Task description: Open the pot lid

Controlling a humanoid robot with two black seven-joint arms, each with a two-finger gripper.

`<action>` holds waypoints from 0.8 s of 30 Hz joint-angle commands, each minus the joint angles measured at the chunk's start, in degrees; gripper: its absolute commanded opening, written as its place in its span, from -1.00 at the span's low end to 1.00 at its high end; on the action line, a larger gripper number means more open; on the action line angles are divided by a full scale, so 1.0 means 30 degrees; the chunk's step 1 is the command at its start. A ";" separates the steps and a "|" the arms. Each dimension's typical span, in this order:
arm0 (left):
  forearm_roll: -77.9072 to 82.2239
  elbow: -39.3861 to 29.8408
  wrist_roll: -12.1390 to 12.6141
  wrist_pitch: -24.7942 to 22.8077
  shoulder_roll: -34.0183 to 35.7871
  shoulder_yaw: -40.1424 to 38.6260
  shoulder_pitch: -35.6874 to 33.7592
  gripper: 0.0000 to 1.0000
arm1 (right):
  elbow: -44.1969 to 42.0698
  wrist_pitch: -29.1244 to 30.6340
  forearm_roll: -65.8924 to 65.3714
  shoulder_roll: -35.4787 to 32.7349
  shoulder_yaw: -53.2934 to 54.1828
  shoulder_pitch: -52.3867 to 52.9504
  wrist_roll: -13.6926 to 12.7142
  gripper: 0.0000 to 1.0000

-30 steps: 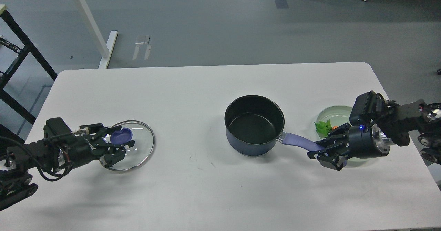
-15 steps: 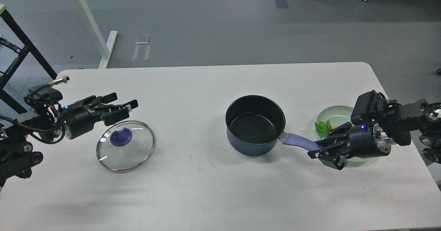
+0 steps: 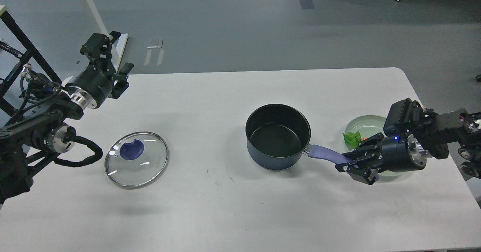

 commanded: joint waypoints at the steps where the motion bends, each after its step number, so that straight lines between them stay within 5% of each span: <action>1: -0.0693 0.1011 0.0223 -0.2049 -0.0483 -0.0447 0.0321 0.99 | 0.0092 -0.0030 0.0348 -0.0312 0.0060 0.0031 0.0000 0.17; 3: -0.0693 0.1100 0.0253 -0.2285 -0.0512 -0.0447 0.0351 0.98 | 0.0384 -0.0030 0.0611 -0.0664 0.0060 0.0089 0.0000 0.26; 8: -0.0868 0.1159 0.0282 -0.2374 -0.0483 -0.0797 0.0322 0.99 | 0.0824 -0.0030 0.3385 -0.1952 0.0294 0.1140 0.0000 0.96; 14: -0.1103 0.1129 0.0341 -0.2315 -0.0483 -0.1619 0.0351 0.99 | 0.0562 -0.0789 1.2458 -0.3417 0.1638 0.1614 0.0000 0.98; 24: -0.1016 0.1071 0.0165 -0.1935 -0.0658 -0.1648 0.0409 0.99 | -0.0433 -0.4802 2.9923 -0.2338 0.1964 0.0236 0.0000 0.99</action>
